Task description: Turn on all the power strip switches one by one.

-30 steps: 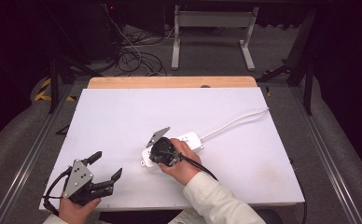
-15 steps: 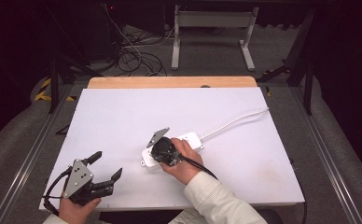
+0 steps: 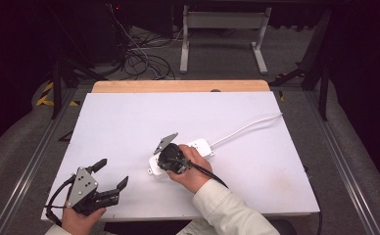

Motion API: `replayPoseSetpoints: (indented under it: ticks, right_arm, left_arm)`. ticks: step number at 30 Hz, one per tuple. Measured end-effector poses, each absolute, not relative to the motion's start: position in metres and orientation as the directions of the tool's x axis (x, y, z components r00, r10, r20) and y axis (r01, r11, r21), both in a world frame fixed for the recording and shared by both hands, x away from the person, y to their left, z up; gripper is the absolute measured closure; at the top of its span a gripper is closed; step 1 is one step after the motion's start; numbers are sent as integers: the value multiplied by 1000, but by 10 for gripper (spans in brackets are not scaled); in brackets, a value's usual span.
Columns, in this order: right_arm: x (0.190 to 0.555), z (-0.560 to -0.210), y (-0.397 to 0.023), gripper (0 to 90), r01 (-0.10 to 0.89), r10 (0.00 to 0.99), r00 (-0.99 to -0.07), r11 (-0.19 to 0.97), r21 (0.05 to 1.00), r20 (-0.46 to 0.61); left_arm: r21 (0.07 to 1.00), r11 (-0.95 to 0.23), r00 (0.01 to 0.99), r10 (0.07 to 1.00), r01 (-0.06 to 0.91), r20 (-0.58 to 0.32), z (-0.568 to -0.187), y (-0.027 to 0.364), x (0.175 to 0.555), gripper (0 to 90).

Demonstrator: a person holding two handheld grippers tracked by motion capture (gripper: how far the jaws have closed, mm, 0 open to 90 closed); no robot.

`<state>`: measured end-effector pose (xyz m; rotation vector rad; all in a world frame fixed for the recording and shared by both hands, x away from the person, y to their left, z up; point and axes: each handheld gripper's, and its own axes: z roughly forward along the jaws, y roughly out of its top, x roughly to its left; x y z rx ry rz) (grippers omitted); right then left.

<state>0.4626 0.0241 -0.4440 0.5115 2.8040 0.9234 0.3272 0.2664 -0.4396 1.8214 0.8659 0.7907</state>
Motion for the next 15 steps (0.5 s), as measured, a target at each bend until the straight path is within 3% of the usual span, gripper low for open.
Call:
replayPoseSetpoints:
  ticks: [15]
  right_arm:
    - [458, -447, 27, 900, 257, 365, -929, 765, 590, -69]
  left_arm:
    - [921, -323, 541, 825, 217, 162, -439, 266, 328, 169]
